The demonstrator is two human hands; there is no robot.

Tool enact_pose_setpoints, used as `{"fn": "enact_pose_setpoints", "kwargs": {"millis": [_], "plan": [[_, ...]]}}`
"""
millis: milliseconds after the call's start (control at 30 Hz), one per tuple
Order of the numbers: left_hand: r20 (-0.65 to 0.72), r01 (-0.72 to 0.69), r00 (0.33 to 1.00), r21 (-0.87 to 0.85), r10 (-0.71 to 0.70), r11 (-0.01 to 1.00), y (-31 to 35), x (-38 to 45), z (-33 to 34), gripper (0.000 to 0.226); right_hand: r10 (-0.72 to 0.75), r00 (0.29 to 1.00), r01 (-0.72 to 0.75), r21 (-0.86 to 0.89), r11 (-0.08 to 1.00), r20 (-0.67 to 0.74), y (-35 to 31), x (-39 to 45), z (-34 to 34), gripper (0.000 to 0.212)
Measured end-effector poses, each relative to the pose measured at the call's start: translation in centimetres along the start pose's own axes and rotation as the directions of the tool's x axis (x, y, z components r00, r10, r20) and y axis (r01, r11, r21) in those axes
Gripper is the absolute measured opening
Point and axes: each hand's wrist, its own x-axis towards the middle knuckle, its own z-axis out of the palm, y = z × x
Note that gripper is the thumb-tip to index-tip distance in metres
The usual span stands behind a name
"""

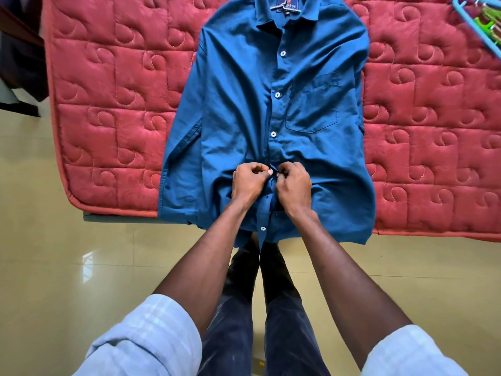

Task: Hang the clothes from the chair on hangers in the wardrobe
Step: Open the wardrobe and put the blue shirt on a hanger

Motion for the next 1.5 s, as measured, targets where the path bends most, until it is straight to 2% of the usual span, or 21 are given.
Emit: {"fn": "enact_pose_setpoints", "kwargs": {"millis": [133, 267, 367, 467, 633, 800, 1000, 1200, 1500], "plan": [[-0.07, 0.017, 0.998, 0.071, -0.012, 0.997, 0.3, 0.0, 0.7, 0.008, 0.105, 0.993, -0.11, 0.095, 0.989, 0.054, -0.1, 0.3, -0.5, 0.013], [-0.053, 0.057, 0.997, 0.078, -0.052, 0.995, 0.8, -0.2, 0.9, 0.01, 0.188, 0.973, -0.201, 0.096, 0.975, 0.132, -0.7, 0.9, -1.0, 0.014], [-0.01, 0.089, 0.996, -0.001, -0.089, 0.996, 1.0, -0.4, 0.7, 0.012, 0.294, 0.939, -0.318, 0.122, 0.94, 0.18, -1.2, 1.5, -0.9, 0.012], [0.046, 0.146, 0.989, -0.149, -0.141, 0.978, 1.4, -1.0, 0.6, 0.014, 0.393, 0.884, -0.455, 0.276, 0.847, 0.253, -1.6, 1.8, -1.2, 0.021], [0.075, 0.217, 0.976, -0.297, -0.204, 0.93, 1.8, -1.5, 0.9, 0.015, 0.421, 0.834, -0.543, 0.399, 0.739, 0.356, -2.1, 1.9, -2.7, 0.02], [0.021, 0.214, 0.976, -0.284, -0.217, 0.935, 2.1, -1.5, 1.4, 0.012, 0.433, 0.8, -0.596, 0.469, 0.651, 0.416, -2.1, 1.9, -3.4, 0.021], [0.023, 0.223, 0.974, -0.292, -0.226, 0.93, 2.2, -1.5, 1.5, 0.014, 0.45, 0.743, -0.669, 0.531, 0.52, 0.496, -1.6, 1.8, -3.4, 0.016], [0.069, 0.26, 0.965, -0.334, -0.251, 0.906, 2.6, -1.4, 1.1, 0.018, 0.459, 0.752, -0.659, 0.507, 0.556, 0.474, -1.6, 2.0, -3.3, 0.002], [0.141, 0.287, 0.957, -0.329, -0.254, 0.9, 2.5, -1.2, 0.4, 0.018, 0.411, 0.821, -0.57, 0.527, 0.631, 0.397, -1.5, 1.9, -2.6, 0.013]]}}
